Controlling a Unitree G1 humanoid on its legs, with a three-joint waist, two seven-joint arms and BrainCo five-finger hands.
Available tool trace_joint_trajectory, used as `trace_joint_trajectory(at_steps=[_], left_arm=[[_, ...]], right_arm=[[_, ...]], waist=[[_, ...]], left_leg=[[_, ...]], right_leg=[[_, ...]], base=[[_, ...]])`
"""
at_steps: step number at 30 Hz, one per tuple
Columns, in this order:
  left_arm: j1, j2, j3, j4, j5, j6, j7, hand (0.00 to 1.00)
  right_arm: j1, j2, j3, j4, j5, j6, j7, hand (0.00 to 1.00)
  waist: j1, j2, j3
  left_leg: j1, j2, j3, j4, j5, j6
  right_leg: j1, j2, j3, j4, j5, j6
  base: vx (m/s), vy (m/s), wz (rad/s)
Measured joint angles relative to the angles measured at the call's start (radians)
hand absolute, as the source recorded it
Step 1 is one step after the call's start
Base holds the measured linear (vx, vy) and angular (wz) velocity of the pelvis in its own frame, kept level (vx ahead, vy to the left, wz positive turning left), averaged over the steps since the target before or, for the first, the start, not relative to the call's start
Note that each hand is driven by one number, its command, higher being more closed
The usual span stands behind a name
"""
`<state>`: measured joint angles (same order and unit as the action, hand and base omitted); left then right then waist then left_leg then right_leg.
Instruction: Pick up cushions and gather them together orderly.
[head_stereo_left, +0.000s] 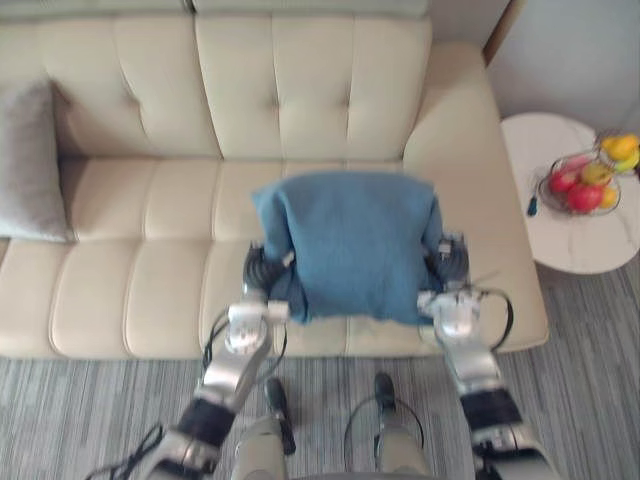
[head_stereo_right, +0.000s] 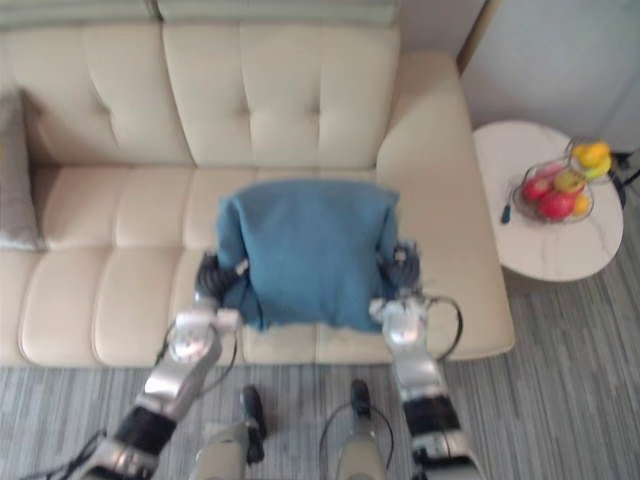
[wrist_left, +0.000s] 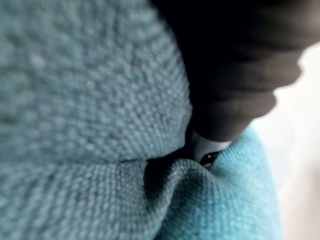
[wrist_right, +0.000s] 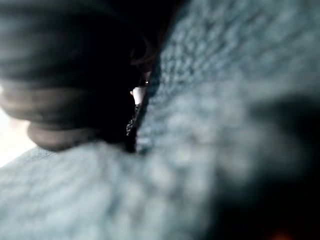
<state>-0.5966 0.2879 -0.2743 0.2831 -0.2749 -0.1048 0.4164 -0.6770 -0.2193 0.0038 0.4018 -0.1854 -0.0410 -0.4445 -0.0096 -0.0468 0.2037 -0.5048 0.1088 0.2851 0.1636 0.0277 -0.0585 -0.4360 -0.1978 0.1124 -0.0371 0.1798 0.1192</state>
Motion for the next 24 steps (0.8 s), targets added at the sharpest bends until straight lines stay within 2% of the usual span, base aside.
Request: trace_joint_trajectory(at_steps=[1, 2, 4, 6, 7, 8, 11, 15, 16, 17, 19, 24], left_arm=[[-0.143, 0.022, 0.024, 0.058, 0.008, -0.004, 0.034, 1.00], [-0.180, 0.028, 0.031, 0.072, 0.012, -0.006, 0.044, 1.00], [-0.370, 0.056, 0.072, 0.151, 0.036, -0.022, 0.098, 1.00], [-0.465, 0.057, 0.094, 0.206, 0.039, -0.033, 0.112, 1.00], [-0.554, 0.065, 0.104, 0.263, 0.039, -0.044, 0.134, 0.00], [-0.620, 0.073, 0.111, 0.312, 0.039, -0.045, 0.151, 0.00], [-0.760, 0.081, 0.135, 0.421, 0.069, -0.045, 0.188, 0.00], [-0.934, 0.095, 0.134, 0.622, 0.073, -0.044, 0.187, 0.00], [-0.985, 0.091, 0.132, 0.691, 0.045, -0.039, 0.161, 0.00], [-0.989, 0.090, 0.132, 0.694, 0.041, -0.038, 0.156, 0.00], [-0.992, 0.077, 0.141, 0.725, 0.024, -0.033, 0.102, 0.00], [-0.904, 0.003, 0.190, 0.731, 0.016, -0.001, 0.053, 0.00]], right_arm=[[-0.150, -0.024, -0.006, 0.063, 0.003, 0.005, -0.034, 1.00], [-0.187, -0.028, -0.007, 0.076, 0.005, 0.005, -0.043, 1.00], [-0.391, -0.034, -0.035, 0.168, 0.009, 0.005, -0.098, 1.00], [-0.486, -0.050, -0.043, 0.224, 0.009, 0.004, -0.121, 1.00], [-0.581, -0.061, -0.056, 0.283, 0.008, 0.005, -0.144, 1.00], [-0.646, -0.059, -0.075, 0.321, 0.008, 0.005, -0.163, 0.00], [-0.764, -0.059, -0.123, 0.403, 0.008, 0.017, -0.227, 0.00], [-0.896, -0.075, -0.164, 0.563, 0.056, 0.036, -0.243, 0.00], [-0.912, -0.075, -0.165, 0.596, 0.118, 0.047, -0.215, 0.00], [-0.912, -0.075, -0.164, 0.598, 0.127, 0.048, -0.208, 0.00], [-0.907, -0.074, -0.156, 0.600, 0.210, 0.060, -0.157, 0.00], [-0.798, -0.057, -0.129, 0.590, 0.249, 0.071, -0.112, 0.00]], waist=[[-0.002, 0.001, 0.042], [-0.002, 0.002, 0.053], [-0.008, 0.005, 0.102], [-0.010, 0.008, 0.109], [-0.009, 0.016, 0.134], [-0.009, 0.022, 0.159], [-0.012, 0.025, 0.195], [-0.018, 0.030, 0.208], [-0.016, 0.033, 0.210], [-0.016, 0.033, 0.210], [-0.011, 0.035, 0.212], [0.000, 0.034, 0.216]], left_leg=[[-0.025, -0.004, -0.010, -0.014, 0.027, 0.004], [-0.030, -0.004, -0.014, -0.019, 0.034, 0.002], [-0.072, -0.007, -0.036, -0.052, 0.079, -0.001], [-0.096, -0.010, -0.045, -0.081, 0.108, -0.002], [-0.113, -0.009, -0.054, -0.093, 0.125, -0.003], [-0.120, -0.009, -0.059, -0.093, 0.129, -0.002], [-0.139, -0.017, -0.060, -0.130, 0.156, 0.002], [-0.166, -0.030, -0.058, -0.214, 0.211, 0.007], [-0.186, -0.031, -0.059, -0.233, 0.223, 0.007], [-0.190, -0.030, -0.059, -0.233, 0.224, 0.007], [-0.228, -0.027, -0.053, -0.233, 0.224, 0.007], [-0.240, -0.010, -0.049, -0.233, 0.223, 0.006]], right_leg=[[-0.026, -0.001, -0.007, -0.001, 0.011, 0.006], [-0.031, -0.001, -0.014, -0.002, 0.012, 0.008], [-0.065, 0.001, -0.034, -0.014, 0.015, 0.013], [-0.092, 0.001, -0.046, -0.023, 0.021, 0.020], [-0.106, 0.003, -0.051, -0.027, 0.028, 0.023], [-0.108, 0.004, -0.055, -0.032, 0.034, 0.022], [-0.140, 0.001, -0.055, -0.041, 0.054, 0.019], [-0.198, -0.004, -0.057, -0.051, 0.068, 0.026], [-0.227, -0.003, -0.060, -0.051, 0.069, 0.026], [-0.231, -0.003, -0.060, -0.051, 0.070, 0.027], [-0.270, -0.001, -0.060, -0.051, 0.079, 0.025], [-0.283, 0.014, -0.069, -0.051, 0.091, 0.032]], base=[[-0.12, 0.007, 0.13], [-0.16, -0.008, 0.25], [-0.12, -0.025, 0.25], [-0.09, -0.029, 0.20], [-0.09, -0.019, 0.20], [-0.07, -0.002, 0.14], [-0.05, 0.017, 0.03], [-0.03, 0.025, 0.06], [0.00, 0.000, 0.00], [0.00, 0.000, 0.00], [0.00, 0.029, -0.04], [0.02, 0.033, -0.05]])
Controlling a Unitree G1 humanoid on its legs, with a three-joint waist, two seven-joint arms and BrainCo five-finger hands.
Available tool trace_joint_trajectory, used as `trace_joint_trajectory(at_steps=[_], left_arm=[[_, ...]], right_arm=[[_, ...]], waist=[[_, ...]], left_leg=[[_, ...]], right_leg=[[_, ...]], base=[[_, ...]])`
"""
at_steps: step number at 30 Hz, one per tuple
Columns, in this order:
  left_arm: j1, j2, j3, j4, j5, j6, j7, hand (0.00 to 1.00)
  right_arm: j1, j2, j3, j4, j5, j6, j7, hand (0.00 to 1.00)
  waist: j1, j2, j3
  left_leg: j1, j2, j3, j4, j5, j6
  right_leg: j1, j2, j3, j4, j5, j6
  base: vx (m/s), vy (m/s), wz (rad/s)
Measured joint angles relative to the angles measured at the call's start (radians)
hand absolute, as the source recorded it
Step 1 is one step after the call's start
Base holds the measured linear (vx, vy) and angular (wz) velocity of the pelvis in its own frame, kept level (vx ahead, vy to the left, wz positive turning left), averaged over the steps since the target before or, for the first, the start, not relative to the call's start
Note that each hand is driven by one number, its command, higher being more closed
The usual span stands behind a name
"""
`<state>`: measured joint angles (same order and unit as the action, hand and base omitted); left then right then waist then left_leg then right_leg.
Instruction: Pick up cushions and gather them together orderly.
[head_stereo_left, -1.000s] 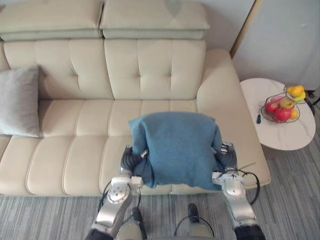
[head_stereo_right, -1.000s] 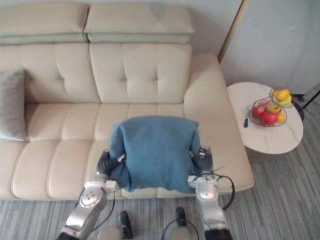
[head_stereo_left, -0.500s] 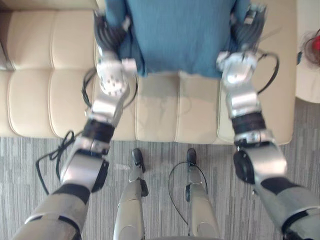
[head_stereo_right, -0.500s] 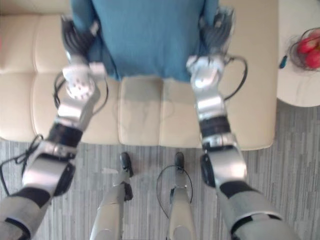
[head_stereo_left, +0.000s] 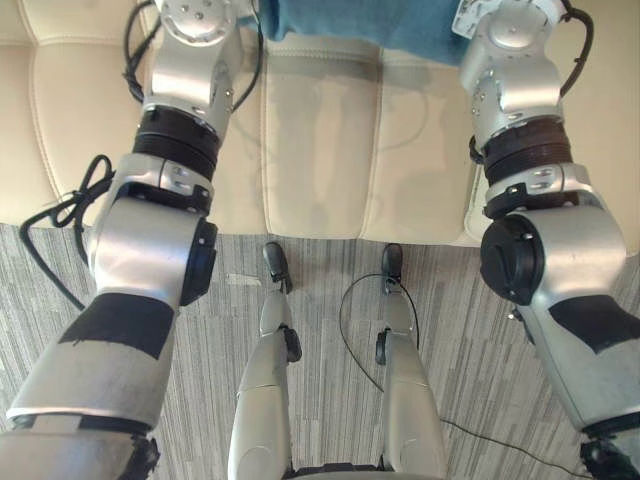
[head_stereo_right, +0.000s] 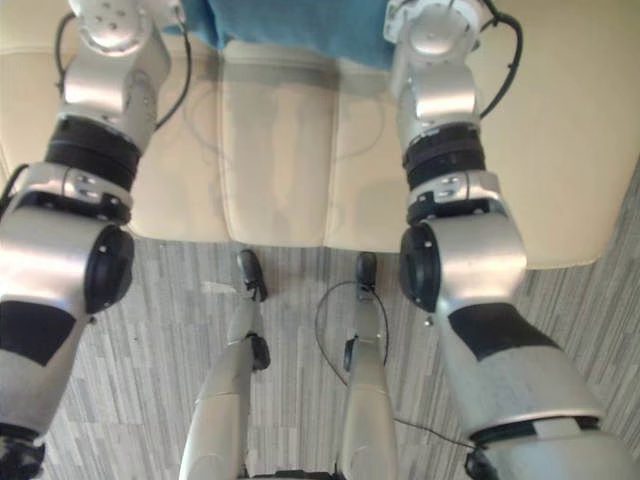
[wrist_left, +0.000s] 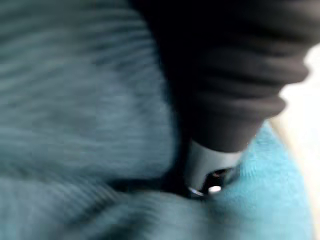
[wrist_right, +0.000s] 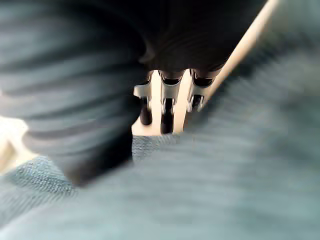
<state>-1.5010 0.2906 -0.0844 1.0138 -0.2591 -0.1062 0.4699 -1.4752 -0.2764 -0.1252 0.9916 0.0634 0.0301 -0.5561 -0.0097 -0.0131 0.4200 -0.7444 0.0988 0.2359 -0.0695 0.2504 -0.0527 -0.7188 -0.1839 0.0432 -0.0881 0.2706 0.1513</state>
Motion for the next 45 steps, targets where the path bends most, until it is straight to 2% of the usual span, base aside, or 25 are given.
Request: trace_joint_trajectory(at_steps=[4, 6, 9, 12, 15, 18, 21, 22, 23, 27, 29, 33, 40, 45], left_arm=[[0.170, -0.077, 0.116, -0.066, 0.001, 0.002, -0.005, 0.00], [0.231, -0.094, 0.132, -0.101, 0.002, 0.002, -0.006, 0.00], [0.318, -0.111, 0.136, -0.148, 0.005, 0.004, -0.016, 0.00], [0.371, -0.111, 0.135, -0.195, 0.019, 0.005, -0.029, 0.00], [0.435, -0.105, 0.118, -0.277, 0.025, 0.004, -0.048, 0.00], [0.502, -0.101, 0.092, -0.346, 0.025, 0.003, -0.069, 0.00], [0.638, -0.099, 0.086, -0.457, 0.027, -0.015, -0.089, 0.00], [0.739, -0.103, 0.086, -0.512, 0.035, -0.020, -0.105, 0.00], [0.753, -0.104, 0.086, -0.517, 0.036, -0.021, -0.107, 0.00], [1.041, -0.162, 0.091, -0.592, 0.041, -0.021, -0.148, 0.00], [1.182, -0.201, 0.098, -0.594, 0.041, -0.017, -0.174, 0.00], [1.446, -0.272, 0.109, -0.566, 0.042, -0.016, -0.222, 0.00], [1.531, -0.303, 0.185, -0.214, 0.111, 0.007, -0.306, 0.00], [1.563, -0.267, 0.225, -0.055, 0.176, 0.029, -0.322, 0.00]], right_arm=[[0.175, 0.056, 0.024, -0.145, 0.019, -0.016, 0.005, 0.00], [0.240, 0.075, 0.023, -0.193, 0.019, -0.025, 0.007, 0.00], [0.369, 0.104, 0.021, -0.287, 0.015, -0.033, 0.013, 0.00], [0.494, 0.124, 0.017, -0.414, 0.013, -0.039, 0.029, 0.00], [0.608, 0.162, 0.019, -0.537, -0.009, -0.055, 0.059, 0.00], [0.720, 0.158, 0.014, -0.660, -0.027, -0.067, 0.081, 0.00], [0.891, 0.155, 0.001, -0.814, -0.051, -0.100, 0.104, 0.00], [0.993, 0.158, -0.002, -0.868, -0.064, -0.109, 0.129, 0.00], [1.007, 0.159, -0.002, -0.871, -0.064, -0.111, 0.133, 0.00], [1.257, 0.205, -0.029, -0.940, -0.063, -0.115, 0.211, 0.00], [1.367, 0.219, -0.029, -0.939, -0.063, -0.115, 0.259, 0.00], [1.569, 0.264, -0.037, -0.880, -0.063, -0.129, 0.332, 0.00], [1.603, 0.286, -0.083, -0.435, -0.058, -0.128, 0.407, 0.00], [1.585, 0.277, -0.150, -0.127, -0.019, -0.108, 0.433, 0.00]], waist=[[0.006, 0.000, 0.000], [0.009, 0.000, 0.000], [0.017, -0.001, 0.000], [0.020, -0.002, -0.001], [0.038, -0.002, -0.001], [0.043, -0.002, -0.002], [0.043, -0.007, -0.011], [0.045, -0.007, -0.014], [0.046, -0.008, -0.016], [0.049, -0.010, -0.050], [0.053, -0.012, -0.091], [0.059, -0.011, -0.215], [0.059, -0.009, -0.333], [0.056, -0.009, -0.360]], left_leg=[[0.006, 0.020, 0.002, 0.003, -0.001, -0.002], [0.024, 0.031, 0.003, 0.004, -0.002, -0.004], [0.064, 0.047, 0.002, 0.015, -0.012, -0.024], [0.089, 0.052, -0.002, 0.021, -0.015, -0.033], [0.122, 0.069, -0.003, 0.018, -0.010, -0.046], [0.173, 0.076, -0.002, 0.014, -0.010, -0.049], [0.229, 0.082, -0.008, 0.017, -0.022, -0.061], [0.265, 0.083, -0.013, 0.020, -0.029, -0.063], [0.270, 0.083, -0.013, 0.021, -0.031, -0.063], [0.351, 0.083, -0.023, 0.045, -0.070, -0.068], [0.396, 0.083, -0.023, 0.058, -0.093, -0.072], [0.481, 0.086, -0.022, 0.090, -0.158, -0.082], [0.594, 0.078, -0.027, 0.045, -0.174, -0.088], [0.666, 0.063, -0.040, -0.004, -0.167, -0.094]], right_leg=[[0.007, 0.018, 0.000, 0.000, 0.000, 0.000], [0.023, 0.025, 0.000, 0.000, 0.000, 0.000], [0.065, 0.037, -0.001, 0.006, -0.002, -0.001], [0.087, 0.042, -0.009, 0.033, -0.055, -0.016], [0.105, 0.062, -0.012, 0.054, -0.063, -0.020], [0.154, 0.068, -0.023, 0.059, -0.074, -0.027], [0.204, 0.073, -0.034, 0.089, -0.107, -0.029], [0.234, 0.074, -0.040, 0.112, -0.132, -0.030], [0.237, 0.074, -0.040, 0.116, -0.135, -0.030], [0.316, 0.071, -0.052, 0.161, -0.193, -0.031], [0.361, 0.069, -0.055, 0.174, -0.219, -0.032], [0.447, 0.065, -0.064, 0.202, -0.279, -0.036], [0.553, 0.061, -0.078, 0.183, -0.313, -0.035], [0.623, 0.054, -0.089, 0.136, -0.312, -0.033]], base=[[0.01, 0.012, -0.07], [-0.01, 0.000, -0.08], [-0.02, -0.012, -0.07], [-0.06, -0.037, 0.06], [-0.08, -0.051, -0.10], [-0.07, -0.051, 0.01], [-0.02, -0.054, 0.09], [0.01, -0.054, 0.08], [0.02, -0.055, 0.09], [0.04, -0.048, 0.10], [0.09, -0.041, 0.05], [0.11, -0.020, 0.02], [0.08, -0.006, 0.04], [0.06, 0.008, 0.05]])
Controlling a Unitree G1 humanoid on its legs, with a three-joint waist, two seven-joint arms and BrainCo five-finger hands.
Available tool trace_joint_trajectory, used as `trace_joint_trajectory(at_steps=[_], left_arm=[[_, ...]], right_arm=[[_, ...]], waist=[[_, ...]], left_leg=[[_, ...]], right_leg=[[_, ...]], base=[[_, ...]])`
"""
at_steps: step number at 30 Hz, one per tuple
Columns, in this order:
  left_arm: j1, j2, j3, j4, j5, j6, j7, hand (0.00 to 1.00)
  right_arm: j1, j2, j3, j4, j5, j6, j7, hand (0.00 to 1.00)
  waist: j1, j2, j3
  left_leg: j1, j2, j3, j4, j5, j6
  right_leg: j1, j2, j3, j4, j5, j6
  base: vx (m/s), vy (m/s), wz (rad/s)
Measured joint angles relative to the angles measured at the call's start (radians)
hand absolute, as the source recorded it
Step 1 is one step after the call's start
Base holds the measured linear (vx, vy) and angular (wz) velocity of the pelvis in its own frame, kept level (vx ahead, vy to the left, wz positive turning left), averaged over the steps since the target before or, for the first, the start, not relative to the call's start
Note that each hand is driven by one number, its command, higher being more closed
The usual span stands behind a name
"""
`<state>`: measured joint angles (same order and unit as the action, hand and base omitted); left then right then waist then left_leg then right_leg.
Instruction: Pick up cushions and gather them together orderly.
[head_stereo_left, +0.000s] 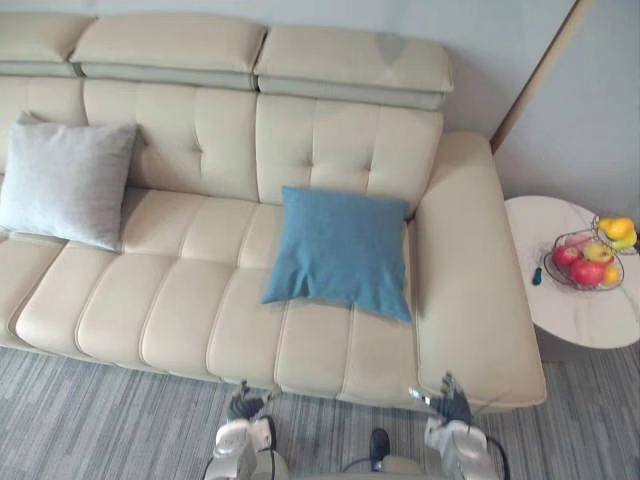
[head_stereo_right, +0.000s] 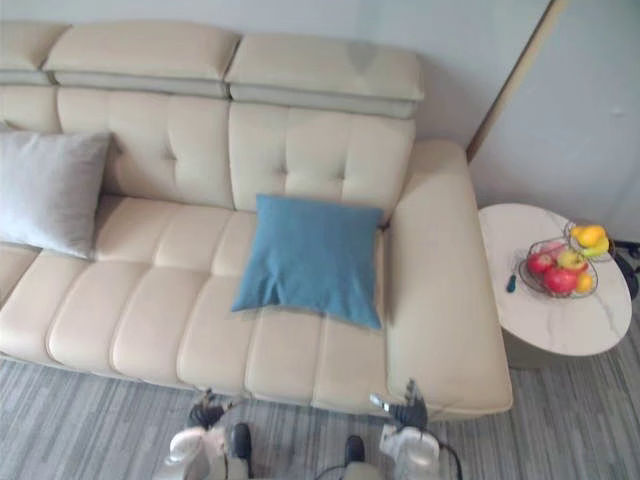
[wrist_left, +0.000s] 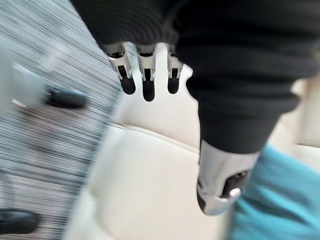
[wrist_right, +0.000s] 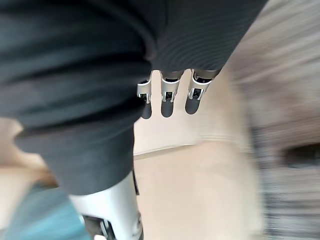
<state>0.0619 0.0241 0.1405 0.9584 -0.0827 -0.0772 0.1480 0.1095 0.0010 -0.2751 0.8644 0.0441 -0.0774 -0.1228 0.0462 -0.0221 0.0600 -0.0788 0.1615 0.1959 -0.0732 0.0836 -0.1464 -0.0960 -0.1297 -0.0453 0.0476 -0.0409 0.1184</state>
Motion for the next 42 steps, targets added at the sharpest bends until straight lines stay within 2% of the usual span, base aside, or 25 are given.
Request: trace_joint_trajectory(at_steps=[6, 13, 17, 21, 23, 24, 25, 26, 27, 28, 29, 30, 31, 32, 33, 34, 35, 36, 37, 38, 40, 42], left_arm=[[0.011, 0.034, 0.001, 0.037, 0.044, 0.002, -0.015, 0.00], [0.009, 0.041, 0.000, 0.071, 0.071, 0.003, -0.023, 0.00], [0.006, 0.046, 0.001, 0.074, 0.083, 0.003, -0.023, 0.00], [-0.011, 0.052, 0.005, 0.073, 0.093, 0.003, -0.021, 0.00], [-0.018, 0.038, 0.004, 0.070, 0.105, 0.002, -0.019, 0.00], [-0.024, 0.030, 0.004, 0.063, 0.112, 0.002, -0.018, 0.00], [-0.030, 0.017, 0.000, 0.046, 0.122, 0.001, -0.019, 0.00], [-0.032, 0.011, -0.002, 0.043, 0.122, 0.001, -0.019, 0.00], [-0.038, -0.005, -0.003, 0.030, 0.122, 0.001, -0.019, 0.00], [-0.040, -0.007, -0.002, 0.026, 0.122, 0.002, -0.019, 0.00], [-0.041, -0.007, -0.001, 0.014, 0.121, 0.002, -0.019, 0.00], [-0.046, -0.004, 0.002, 0.004, 0.121, 0.002, -0.019, 0.00], [-0.047, -0.014, 0.030, 0.001, 0.120, 0.005, -0.019, 0.00], [-0.037, -0.022, 0.040, 0.003, 0.120, 0.005, -0.019, 0.00], [-0.032, -0.025, 0.063, -0.001, 0.119, 0.001, -0.019, 0.00], [-0.032, -0.012, 0.077, -0.006, 0.119, 0.006, -0.017, 0.00], [-0.035, -0.010, 0.077, -0.014, 0.119, 0.006, -0.016, 0.00], [-0.043, -0.010, 0.077, -0.025, 0.118, 0.005, -0.017, 0.00], [-0.040, -0.031, 0.077, -0.025, 0.117, 0.005, -0.016, 0.00], [-0.040, -0.040, 0.076, -0.025, 0.117, 0.004, -0.016, 0.00], [-0.049, -0.050, 0.047, -0.024, 0.116, 0.004, -0.016, 0.00], [-0.056, -0.059, 0.016, -0.024, 0.116, 0.004, -0.017, 0.00]], right_arm=[[-0.003, -0.008, -0.033, 0.096, -0.001, 0.011, 0.016, 0.00], [-0.041, -0.012, -0.037, 0.145, 0.000, 0.020, 0.024, 0.00], [-0.052, -0.006, -0.040, 0.151, -0.001, 0.030, 0.021, 0.00], [-0.052, 0.017, -0.038, 0.126, -0.004, 0.035, 0.011, 0.00], [-0.047, 0.021, -0.032, 0.096, -0.012, 0.040, 0.001, 0.00], [-0.046, 0.019, -0.023, 0.088, -0.034, 0.039, -0.002, 0.00], [-0.048, 0.014, 0.000, 0.087, -0.064, 0.041, -0.006, 0.00], [-0.048, 0.013, 0.007, 0.087, -0.070, 0.042, -0.007, 0.00], [-0.044, 0.013, 0.020, 0.087, -0.086, 0.049, -0.006, 0.00], [-0.041, 0.011, 0.022, 0.083, -0.086, 0.052, -0.006, 0.00], [-0.038, 0.008, 0.023, 0.087, -0.090, 0.055, -0.006, 0.00], [-0.037, 0.007, 0.023, 0.089, -0.093, 0.055, -0.006, 0.00], [-0.049, 0.005, 0.023, 0.092, -0.105, 0.052, -0.006, 0.00], [-0.066, -0.001, 0.021, 0.091, -0.108, 0.051, -0.008, 0.00], [-0.082, -0.001, 0.021, 0.095, -0.113, 0.053, -0.008, 0.00], [-0.089, 0.021, 0.021, 0.096, -0.115, 0.050, -0.006, 0.00], [-0.088, 0.026, 0.021, 0.097, -0.115, 0.050, -0.006, 0.00], [-0.095, 0.024, 0.022, 0.101, -0.114, 0.052, -0.006, 0.00], [-0.114, 0.018, 0.022, 0.092, -0.114, 0.051, -0.012, 0.00], [-0.114, 0.018, 0.022, 0.092, -0.113, 0.049, -0.015, 0.00], [-0.138, 0.005, 0.030, 0.092, -0.108, 0.048, -0.028, 0.00], [-0.137, -0.002, 0.046, 0.091, -0.102, 0.048, -0.038, 0.00]], waist=[[-0.012, 0.000, -0.019], [-0.031, -0.008, -0.023], [-0.035, -0.032, -0.011], [-0.029, -0.058, 0.009], [-0.010, -0.038, 0.022], [-0.009, -0.029, 0.029], [-0.008, -0.027, 0.033], [-0.008, -0.028, 0.033], [-0.010, -0.016, 0.041], [-0.012, -0.017, 0.041], [-0.010, -0.030, 0.043], [-0.010, -0.050, 0.046], [0.014, -0.051, 0.035], [0.030, -0.025, 0.018], [0.038, -0.037, 0.028], [0.026, -0.054, 0.028], [0.029, -0.073, 0.023], [0.043, -0.062, 0.026], [0.066, -0.026, 0.020], [0.068, -0.021, 0.021], [0.068, 0.007, 0.030], [0.061, 0.025, 0.045]], left_leg=[[0.050, -0.022, -0.012, -0.028, 0.001, -0.001], [0.054, -0.036, -0.013, -0.028, -0.002, 0.003], [0.050, -0.039, 0.020, -0.028, -0.008, 0.003], [0.048, -0.030, 0.086, 0.028, -0.056, 0.003], [0.045, 0.000, 0.130, 0.096, -0.103, 0.011], [0.045, 0.012, 0.150, 0.123, -0.123, 0.017], [0.043, 0.019, 0.170, 0.146, -0.140, 0.031], [0.043, 0.018, 0.173, 0.149, -0.142, 0.031], [0.043, 0.023, 0.179, 0.157, -0.136, 0.049], [0.042, 0.024, 0.178, 0.163, -0.133, 0.053], [0.041, 0.017, 0.164, 0.200, -0.135, 0.054], [0.028, 0.006, 0.154, 0.250, -0.151, 0.054], [-0.020, -0.004, 0.119, 0.286, -0.181, 0.070], [-0.030, -0.004, 0.097, 0.267, -0.174, 0.080], [-0.031, -0.001, 0.126, 0.259, -0.141, 0.069], [-0.059, -0.017, 0.112, 0.299, -0.137, 0.074], [-0.073, -0.019, 0.111, 0.322, -0.138, 0.073], [-0.101, -0.012, 0.114, 0.352, -0.139, 0.072], [-0.123, 0.020, 0.113, 0.348, -0.134, 0.069], [-0.131, 0.027, 0.113, 0.342, -0.122, 0.065], [-0.143, 0.043, 0.119, 0.309, -0.079, 0.060], [-0.158, 0.049, 0.101, 0.292, -0.058, 0.057]], right_leg=[[0.053, -0.015, -0.004, -0.020, -0.005, 0.009], [0.054, -0.027, 0.000, -0.018, -0.007, 0.012], [0.015, -0.028, 0.042, 0.005, -0.003, 0.016], [-0.019, -0.025, 0.081, 0.042, 0.027, 0.015], [-0.046, -0.004, 0.032, 0.078, 0.080, -0.005], [-0.051, -0.002, -0.030, 0.089, 0.104, -0.030], [-0.051, -0.009, -0.104, 0.092, 0.122, -0.054], [-0.051, -0.011, -0.113, 0.092, 0.126, -0.059], [-0.075, -0.026, -0.143, 0.190, 0.067, -0.074], [-0.096, -0.036, -0.159, 0.299, 0.011, -0.093], [-0.123, -0.059, -0.170, 0.501, -0.057, -0.078], [-0.143, -0.071, -0.172, 0.551, -0.058, -0.061], [-0.164, -0.063, -0.165, 0.535, -0.045, -0.039], [-0.142, -0.037, -0.150, 0.477, -0.058, -0.022], [-0.152, -0.057, -0.125, 0.574, -0.134, -0.002], [-0.125, -0.069, -0.113, 0.677, -0.204, 0.027], [-0.108, -0.069, -0.104, 0.663, -0.226, 0.029], [-0.106, -0.036, -0.102, 0.595, -0.228, 0.023], [-0.067, 0.017, -0.097, 0.472, -0.217, 0.004], [-0.054, 0.030, -0.093, 0.426, -0.212, -0.007], [-0.036, 0.060, -0.090, 0.325, -0.179, -0.073], [-0.022, 0.069, -0.125, 0.282, -0.161, -0.095]], base=[[0.06, 0.016, 0.07], [0.00, 0.006, 0.00], [-0.03, 0.015, -0.26], [-0.03, 0.020, -0.52], [-0.07, 0.015, -0.75], [-0.11, 0.041, -0.72], [-0.11, 0.039, -0.53], [-0.14, 0.023, -0.31], [-0.11, -0.007, 0.02], [-0.08, -0.045, 0.27], [0.00, -0.057, 0.38], [-0.04, -0.042, 0.17], [-0.09, 0.007, -0.19], [-0.17, 0.018, -0.47], [-0.14, -0.060, -0.08], [-0.09, -0.115, 0.09], [-0.12, -0.190, 0.18], [-0.15, -0.129, -0.32], [-0.20, -0.100, -0.42], [-0.20, -0.040, -0.37], [-0.26, -0.033, -0.12], [-0.25, -0.013, 0.27]])
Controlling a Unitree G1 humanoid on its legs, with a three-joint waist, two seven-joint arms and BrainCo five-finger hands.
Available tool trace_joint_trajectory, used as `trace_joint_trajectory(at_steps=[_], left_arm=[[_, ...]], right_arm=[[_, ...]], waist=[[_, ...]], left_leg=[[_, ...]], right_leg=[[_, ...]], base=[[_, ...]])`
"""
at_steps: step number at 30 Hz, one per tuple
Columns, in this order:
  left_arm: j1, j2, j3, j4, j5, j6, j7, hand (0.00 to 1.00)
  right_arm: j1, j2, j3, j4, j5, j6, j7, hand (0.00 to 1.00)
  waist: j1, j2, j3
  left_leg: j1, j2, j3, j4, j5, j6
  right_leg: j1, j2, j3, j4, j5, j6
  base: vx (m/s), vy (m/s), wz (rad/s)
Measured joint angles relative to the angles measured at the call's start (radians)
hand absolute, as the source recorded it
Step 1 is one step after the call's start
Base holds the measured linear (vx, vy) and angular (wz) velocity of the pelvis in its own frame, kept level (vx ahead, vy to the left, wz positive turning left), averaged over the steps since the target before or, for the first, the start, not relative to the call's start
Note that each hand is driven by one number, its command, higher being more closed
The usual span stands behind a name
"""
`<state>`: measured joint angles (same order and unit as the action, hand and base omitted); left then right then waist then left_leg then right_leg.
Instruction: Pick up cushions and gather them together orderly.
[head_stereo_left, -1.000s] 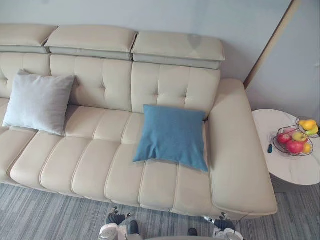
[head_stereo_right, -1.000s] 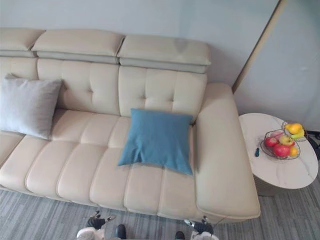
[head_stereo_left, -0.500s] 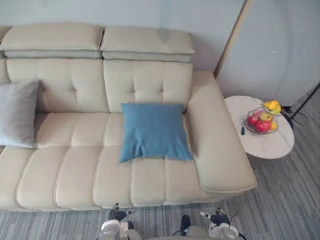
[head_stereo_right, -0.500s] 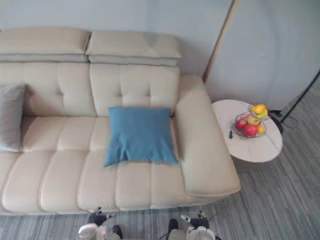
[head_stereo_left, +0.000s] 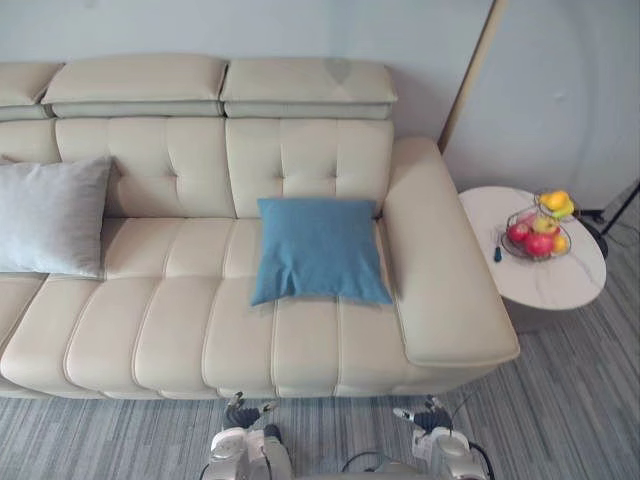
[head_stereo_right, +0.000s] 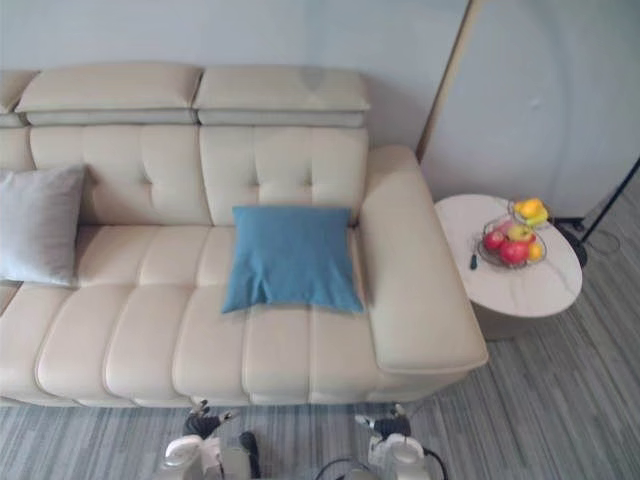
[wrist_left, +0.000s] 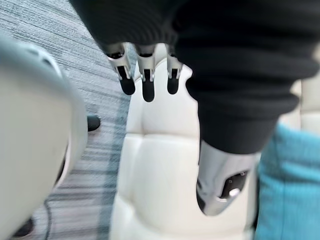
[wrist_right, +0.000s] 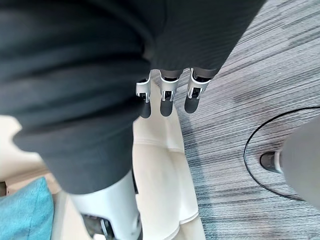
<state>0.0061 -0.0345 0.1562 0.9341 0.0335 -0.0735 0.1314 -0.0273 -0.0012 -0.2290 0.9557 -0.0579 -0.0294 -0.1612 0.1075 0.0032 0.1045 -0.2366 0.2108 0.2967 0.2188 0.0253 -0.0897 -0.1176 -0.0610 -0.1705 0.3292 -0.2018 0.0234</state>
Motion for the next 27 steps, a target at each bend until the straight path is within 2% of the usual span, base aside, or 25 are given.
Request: trace_joint_trajectory(at_steps=[3, 4, 5, 6, 7, 9, 10, 11, 13, 15, 18, 23, 25, 27], left_arm=[[-0.002, 0.000, -0.028, -0.001, -0.013, 0.000, 0.000, 0.00], [-0.004, 0.000, -0.027, -0.002, -0.016, 0.000, 0.000, 0.00], [-0.008, 0.001, -0.027, -0.009, -0.017, 0.000, 0.000, 0.00], [-0.013, 0.004, -0.025, -0.014, -0.016, -0.001, 0.000, 0.00], [-0.007, 0.004, -0.024, -0.013, -0.016, 0.000, 0.000, 0.00], [0.013, -0.002, -0.015, -0.008, -0.015, 0.000, 0.000, 0.00], [0.021, -0.008, -0.010, 0.005, -0.015, 0.001, 0.000, 0.00], [0.019, -0.006, 0.004, 0.011, -0.015, 0.002, -0.002, 0.00], [0.033, 0.029, 0.022, 0.026, -0.011, 0.003, 0.001, 0.00], [0.040, 0.038, 0.021, 0.041, -0.006, 0.004, 0.000, 0.00], [0.045, 0.044, 0.022, 0.061, 0.004, 0.004, -0.001, 0.00], [0.057, 0.047, 0.056, 0.104, 0.005, 0.015, -0.002, 0.00], [0.076, 0.049, 0.102, 0.118, 0.005, 0.014, -0.005, 0.00], [0.076, 0.049, 0.102, 0.118, 0.005, 0.014, -0.005, 0.00]], right_arm=[[0.017, 0.001, -0.004, 0.002, 0.001, 0.006, -0.010, 0.00], [0.021, 0.003, -0.006, 0.000, 0.001, 0.008, -0.011, 0.00], [0.024, 0.006, -0.010, 0.000, 0.001, 0.007, -0.011, 0.00], [0.027, 0.003, -0.026, 0.002, 0.001, 0.010, -0.010, 0.00], [0.032, 0.001, -0.042, 0.002, 0.001, 0.011, -0.009, 0.00], [0.048, -0.001, -0.042, 0.002, 0.002, 0.010, -0.005, 0.00], [0.054, 0.001, -0.043, 0.002, 0.005, 0.010, -0.001, 0.00], [0.052, 0.013, -0.054, 0.010, 0.013, 0.014, 0.001, 0.00], [0.069, 0.061, -0.085, 0.019, 0.019, 0.015, 0.014, 0.00], [0.069, 0.060, -0.107, 0.037, 0.019, 0.013, 0.017, 0.00], [0.075, 0.051, -0.157, 0.049, 0.021, 0.012, 0.020, 0.00], [0.086, 0.020, -0.172, 0.066, 0.022, 0.012, 0.021, 0.00], [0.087, -0.002, -0.190, 0.122, 0.037, 0.013, 0.025, 0.00], [0.087, -0.002, -0.190, 0.122, 0.037, 0.012, 0.025, 0.00]], waist=[[-0.009, -0.003, 0.005], [-0.017, -0.022, 0.006], [-0.022, -0.036, 0.013], [-0.019, -0.040, 0.016], [-0.021, -0.039, 0.013], [-0.023, -0.014, -0.001], [-0.025, 0.012, -0.015], [-0.023, 0.008, -0.023], [-0.034, -0.033, -0.047], [-0.051, -0.043, -0.055], [-0.057, -0.033, -0.063], [-0.057, -0.008, -0.090], [-0.055, -0.013, -0.070], [-0.055, -0.013, -0.070]], left_leg=[[0.000, -0.020, -0.035, -0.078, 0.033, -0.009], [0.000, -0.033, -0.036, -0.094, 0.024, -0.014], [-0.015, -0.040, -0.036, -0.036, 0.013, 0.020], [-0.031, -0.059, -0.056, 0.120, -0.019, 0.061], [-0.026, -0.065, -0.075, 0.247, -0.083, 0.069], [0.031, -0.048, -0.112, 0.323, -0.219, 0.029], [0.076, -0.036, -0.127, 0.247, -0.297, 0.005], [0.080, -0.047, -0.108, 0.220, -0.302, 0.014], [0.114, -0.101, -0.077, 0.115, -0.255, 0.035], [0.150, -0.135, -0.070, 0.035, -0.223, 0.041], [0.203, -0.171, -0.069, -0.067, -0.181, 0.044], [0.254, -0.177, -0.091, -0.137, -0.142, 0.040], [0.317, -0.174, -0.121, -0.181, -0.141, 0.039], [0.317, -0.174, -0.121, -0.181, -0.141, 0.039]], right_leg=[[-0.001, -0.013, -0.050, -0.013, 0.018, -0.018], [-0.003, -0.040, -0.081, -0.038, 0.034, -0.035], [-0.005, -0.064, -0.102, -0.042, 0.041, -0.042], [-0.005, -0.095, -0.111, -0.044, 0.055, -0.037], [-0.004, -0.109, -0.112, -0.051, 0.069, -0.023], [-0.005, -0.102, -0.093, -0.071, 0.091, -0.002], [-0.014, -0.082, -0.083, -0.075, 0.101, 0.018], [-0.024, -0.084, -0.066, -0.075, 0.117, 0.042], [-0.014, -0.102, -0.019, -0.154, 0.161, 0.059], [0.025, -0.111, 0.004, -0.232, 0.202, 0.048], [0.062, -0.116, 0.026, -0.305, 0.249, 0.038], [0.086, -0.100, 0.018, -0.324, 0.251, 0.055], [0.138, -0.082, 0.023, -0.366, 0.250, 0.053], [0.138, -0.082, 0.023, -0.366, 0.250, 0.053]], base=[[-0.28, 0.017, 0.53], [-0.23, 0.050, 0.60], [-0.22, 0.084, 0.55], [-0.21, 0.116, 0.35], [-0.19, 0.135, 0.21], [-0.12, 0.215, -0.09], [-0.07, 0.300, -0.25], [-0.05, 0.254, -0.26], [-0.01, 0.163, -0.22], [-0.01, 0.109, -0.01], [0.01, 0.062, 0.05], [0.11, -0.021, 0.05], [0.04, -0.017, 0.00], [0.00, 0.000, 0.00]])
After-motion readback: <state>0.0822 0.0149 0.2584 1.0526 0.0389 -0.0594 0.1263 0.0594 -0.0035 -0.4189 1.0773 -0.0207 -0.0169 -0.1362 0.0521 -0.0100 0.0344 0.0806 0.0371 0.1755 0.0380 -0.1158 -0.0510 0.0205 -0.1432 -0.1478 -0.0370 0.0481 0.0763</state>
